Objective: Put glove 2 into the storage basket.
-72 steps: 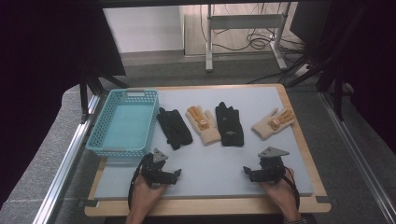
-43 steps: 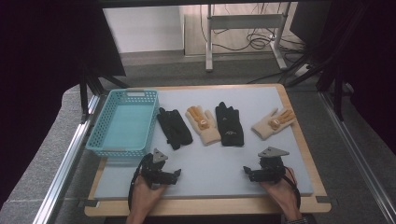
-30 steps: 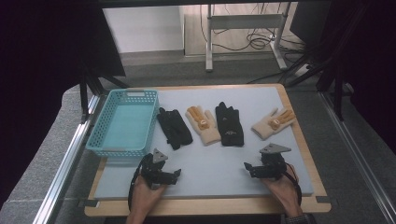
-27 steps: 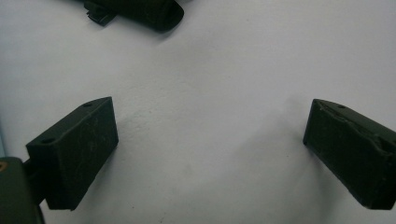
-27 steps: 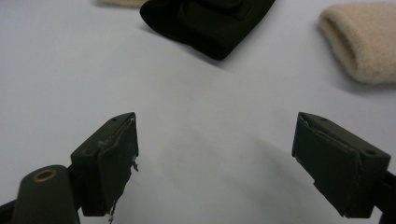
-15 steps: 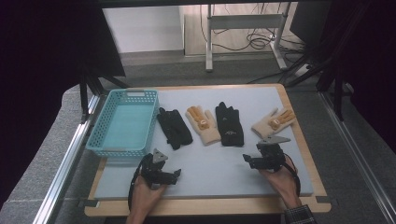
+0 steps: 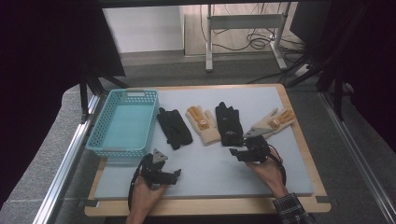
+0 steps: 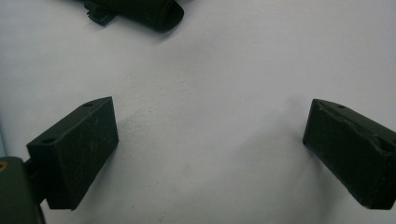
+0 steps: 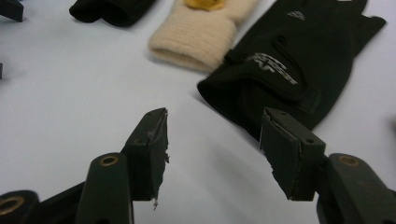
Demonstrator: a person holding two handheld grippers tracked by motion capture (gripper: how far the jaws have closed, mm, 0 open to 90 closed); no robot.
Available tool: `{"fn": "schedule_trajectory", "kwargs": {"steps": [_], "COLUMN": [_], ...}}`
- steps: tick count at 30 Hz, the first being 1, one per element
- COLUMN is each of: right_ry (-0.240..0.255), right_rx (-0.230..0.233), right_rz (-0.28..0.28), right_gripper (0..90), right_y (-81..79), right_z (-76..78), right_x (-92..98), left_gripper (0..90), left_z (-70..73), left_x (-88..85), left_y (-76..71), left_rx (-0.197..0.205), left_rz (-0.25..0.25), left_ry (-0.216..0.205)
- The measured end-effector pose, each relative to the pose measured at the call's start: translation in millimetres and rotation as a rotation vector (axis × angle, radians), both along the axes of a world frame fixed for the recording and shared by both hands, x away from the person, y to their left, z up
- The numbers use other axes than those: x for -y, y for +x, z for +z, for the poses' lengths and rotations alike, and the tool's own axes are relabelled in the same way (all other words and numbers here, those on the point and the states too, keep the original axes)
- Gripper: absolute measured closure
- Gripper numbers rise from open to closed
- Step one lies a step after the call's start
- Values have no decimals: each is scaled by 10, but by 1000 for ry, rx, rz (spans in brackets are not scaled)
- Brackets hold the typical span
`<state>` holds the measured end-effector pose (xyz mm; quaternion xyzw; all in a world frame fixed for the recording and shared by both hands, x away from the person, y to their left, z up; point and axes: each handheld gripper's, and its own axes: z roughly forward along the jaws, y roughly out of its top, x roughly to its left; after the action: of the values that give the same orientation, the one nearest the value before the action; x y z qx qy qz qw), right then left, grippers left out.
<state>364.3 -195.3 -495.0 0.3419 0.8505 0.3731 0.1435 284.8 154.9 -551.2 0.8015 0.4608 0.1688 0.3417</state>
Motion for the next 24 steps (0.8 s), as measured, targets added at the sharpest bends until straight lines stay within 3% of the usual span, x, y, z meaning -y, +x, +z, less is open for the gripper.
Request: {"fn": "schedule_trajectory", "kwargs": {"steps": [10, 18, 24], "right_ry": [27, 7, -12], "right_rx": [3, 38, 14], "right_rz": [51, 62, 86], "right_gripper": [397, 369, 390], "right_y": [166, 272, 418], "right_z": [38, 49, 30], "right_x": [-411, -706, -895], "left_gripper": [38, 40, 41], "left_z": [-1, -1, -1], "left_x": [0, 0, 1], "left_y": [-4, -8, -10], "left_rx": [1, 2, 2], "left_rz": [1, 1, 3], "left_ry": [0, 0, -2]}}
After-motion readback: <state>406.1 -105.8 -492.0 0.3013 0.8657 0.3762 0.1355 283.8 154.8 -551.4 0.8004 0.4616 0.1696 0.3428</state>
